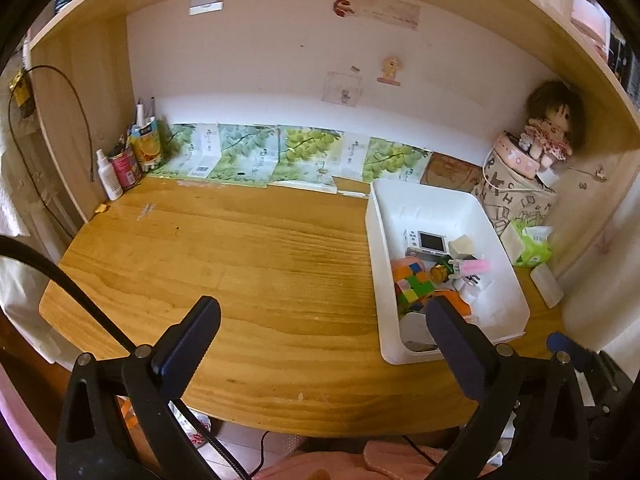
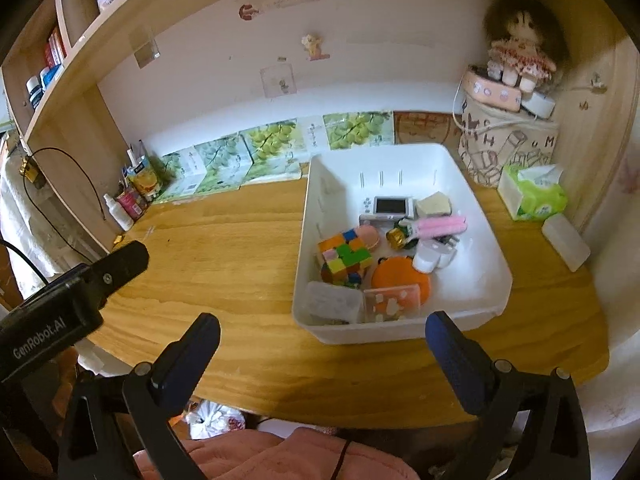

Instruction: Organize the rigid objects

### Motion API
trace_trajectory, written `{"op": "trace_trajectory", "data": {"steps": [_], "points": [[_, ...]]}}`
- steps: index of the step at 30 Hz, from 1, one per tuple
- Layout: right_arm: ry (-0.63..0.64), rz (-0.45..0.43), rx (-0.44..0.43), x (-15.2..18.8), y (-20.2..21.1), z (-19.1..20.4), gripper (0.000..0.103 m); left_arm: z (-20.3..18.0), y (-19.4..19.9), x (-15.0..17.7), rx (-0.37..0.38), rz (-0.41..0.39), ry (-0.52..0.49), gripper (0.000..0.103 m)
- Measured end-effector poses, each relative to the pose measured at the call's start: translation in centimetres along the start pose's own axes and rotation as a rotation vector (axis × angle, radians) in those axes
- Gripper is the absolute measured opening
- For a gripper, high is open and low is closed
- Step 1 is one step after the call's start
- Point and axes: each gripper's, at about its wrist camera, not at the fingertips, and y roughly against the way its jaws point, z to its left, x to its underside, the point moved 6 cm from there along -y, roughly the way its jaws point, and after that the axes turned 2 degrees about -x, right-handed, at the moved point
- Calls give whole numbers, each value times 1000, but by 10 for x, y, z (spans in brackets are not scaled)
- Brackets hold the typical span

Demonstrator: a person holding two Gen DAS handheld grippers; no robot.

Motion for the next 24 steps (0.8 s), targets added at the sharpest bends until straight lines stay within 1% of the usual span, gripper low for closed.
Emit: {"op": "trace_trajectory", "data": {"steps": [4,11,24], "points": [[19,-16,9,-5,1,2,103,-4,0,-2,-18,-7,-26,102],[28,-14,13,-8,-2,2,103,-1,3,-5,-54,-23,-25,102],[54,36,-2,0,-6,7,103,-3,5,8,-77,12,-39,102]]}}
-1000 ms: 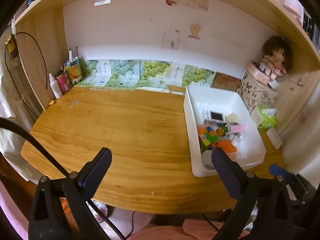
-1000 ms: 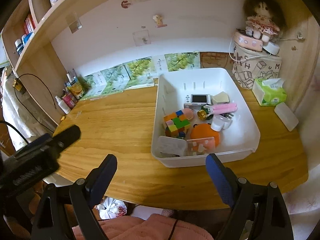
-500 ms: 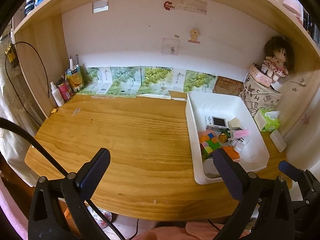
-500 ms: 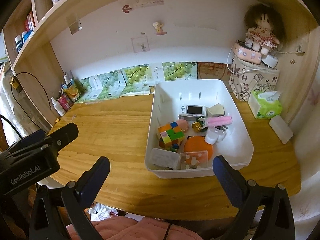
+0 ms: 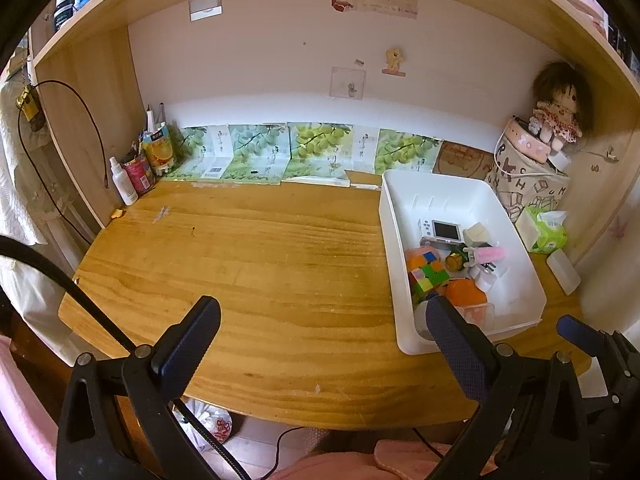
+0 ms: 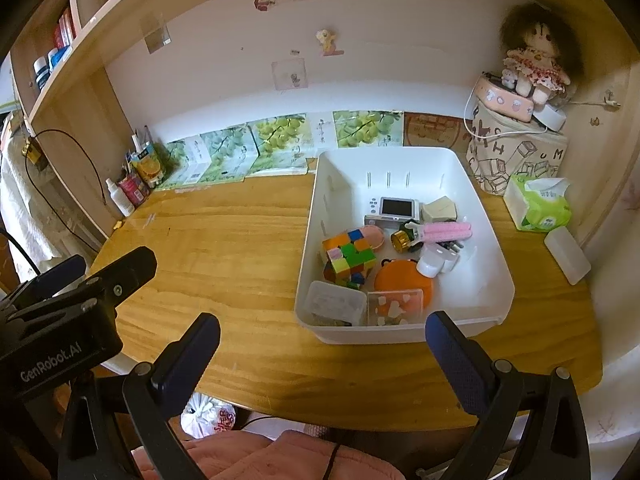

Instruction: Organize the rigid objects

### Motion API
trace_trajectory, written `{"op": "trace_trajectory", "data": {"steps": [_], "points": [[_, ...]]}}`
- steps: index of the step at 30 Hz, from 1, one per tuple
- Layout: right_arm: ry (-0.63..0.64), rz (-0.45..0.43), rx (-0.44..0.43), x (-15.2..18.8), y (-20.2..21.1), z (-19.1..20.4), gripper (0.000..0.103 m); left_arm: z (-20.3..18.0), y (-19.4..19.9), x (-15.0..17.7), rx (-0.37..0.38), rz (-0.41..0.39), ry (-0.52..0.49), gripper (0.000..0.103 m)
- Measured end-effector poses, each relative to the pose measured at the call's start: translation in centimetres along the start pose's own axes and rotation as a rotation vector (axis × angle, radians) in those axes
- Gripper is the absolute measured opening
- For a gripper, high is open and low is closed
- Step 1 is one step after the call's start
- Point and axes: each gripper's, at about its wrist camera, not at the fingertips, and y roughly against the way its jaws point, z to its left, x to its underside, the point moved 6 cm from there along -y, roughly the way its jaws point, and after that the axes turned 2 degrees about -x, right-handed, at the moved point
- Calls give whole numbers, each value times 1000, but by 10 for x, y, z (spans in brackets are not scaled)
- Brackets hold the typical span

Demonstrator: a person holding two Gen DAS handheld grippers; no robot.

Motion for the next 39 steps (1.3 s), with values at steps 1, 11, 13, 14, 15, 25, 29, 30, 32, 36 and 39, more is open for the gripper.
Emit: {"op": "trace_trajectory", "data": {"steps": [1,11,13,14,15,25,29,30,32,36,39], "points": [[3,5,-3,1,0,1,103,0,0,1,0,3,-2,102],[21,36,-16,12,1,5,103,0,6,10,-13,11,-9,102],[25,37,-16,12,2,6,103,1,7,10,-12,8,-10,102],[27,36,-15,11,2,6,103,0,8,10,-13,5,-12,102],[28,35,-14,11,3,6,103,0,9,10,-14,0,-14,102],[60,10,-5,9,7,13,103,-2,15,8,-22,-32,-37,102],[58,-5,1,8,10,13,103,-3,19,6,-32,-52,-49,102],[54,-5,2,8,10,13,103,-3,20,6,-32,-54,-52,102],[47,-4,5,9,10,12,103,-5,20,7,-33,-55,-55,102],[37,5,7,12,11,11,103,-4,20,9,-31,-47,-57,102],[31,20,9,16,10,10,103,-4,20,12,-26,-36,-58,102]]}}
